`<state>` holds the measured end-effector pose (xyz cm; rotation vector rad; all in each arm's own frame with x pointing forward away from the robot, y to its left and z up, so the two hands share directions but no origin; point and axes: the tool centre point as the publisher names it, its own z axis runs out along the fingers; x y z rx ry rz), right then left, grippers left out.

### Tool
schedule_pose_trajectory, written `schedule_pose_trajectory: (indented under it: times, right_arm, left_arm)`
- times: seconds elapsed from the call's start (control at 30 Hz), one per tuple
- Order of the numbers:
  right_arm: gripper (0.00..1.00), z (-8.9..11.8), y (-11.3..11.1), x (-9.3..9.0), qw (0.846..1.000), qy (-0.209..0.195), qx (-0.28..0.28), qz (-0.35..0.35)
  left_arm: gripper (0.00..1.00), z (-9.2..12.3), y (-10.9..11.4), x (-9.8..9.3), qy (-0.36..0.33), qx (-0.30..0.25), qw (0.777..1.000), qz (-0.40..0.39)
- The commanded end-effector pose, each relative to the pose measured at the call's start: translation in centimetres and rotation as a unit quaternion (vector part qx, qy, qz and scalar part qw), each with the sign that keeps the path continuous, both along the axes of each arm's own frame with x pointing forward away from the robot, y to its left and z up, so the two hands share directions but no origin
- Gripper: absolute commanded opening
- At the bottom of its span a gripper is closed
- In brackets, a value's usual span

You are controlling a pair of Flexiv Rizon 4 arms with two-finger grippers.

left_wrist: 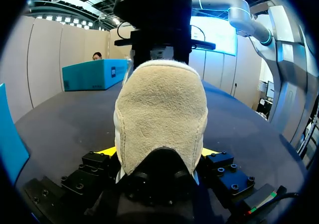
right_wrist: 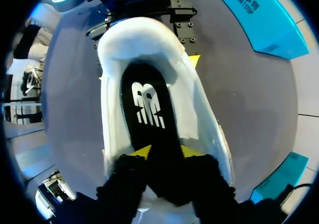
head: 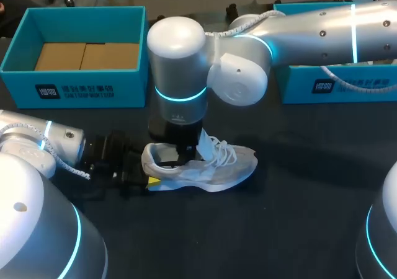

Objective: Take the shoe out of the shoebox, open the shoe tongue, remove and reinsert the insole, then place the shoe into the shoebox

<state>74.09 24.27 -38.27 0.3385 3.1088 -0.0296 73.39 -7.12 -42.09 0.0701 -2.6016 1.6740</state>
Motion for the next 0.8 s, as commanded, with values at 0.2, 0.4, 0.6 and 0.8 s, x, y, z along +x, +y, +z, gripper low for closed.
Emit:
schedule_pose_trajectory:
  times: [0.2,0.4,0.6,0.8]
  right_arm:
    - [0.45,-1.1,0.9,0.6,1.000,-0.001,0.011,0.008]
    - [0.45,-2.3,1.4,0.9,1.000,0.010,0.020,0.016]
    - [0.44,-3.6,1.8,0.2,0.999,0.031,0.020,0.017]
    - [0.00,-4.9,2.3,-1.1,0.998,0.057,0.020,0.011]
  left_arm:
    - [0.00,-0.4,0.0,0.3,0.000,0.002,1.000,0.000]
    - [0.00,-0.4,0.0,0.3,0.000,0.002,1.000,0.000]
    - [0.00,-0.4,0.0,0.3,0.000,0.002,1.000,0.000]
    - [0.00,-0.4,0.0,0.3,0.000,0.002,1.000,0.000]
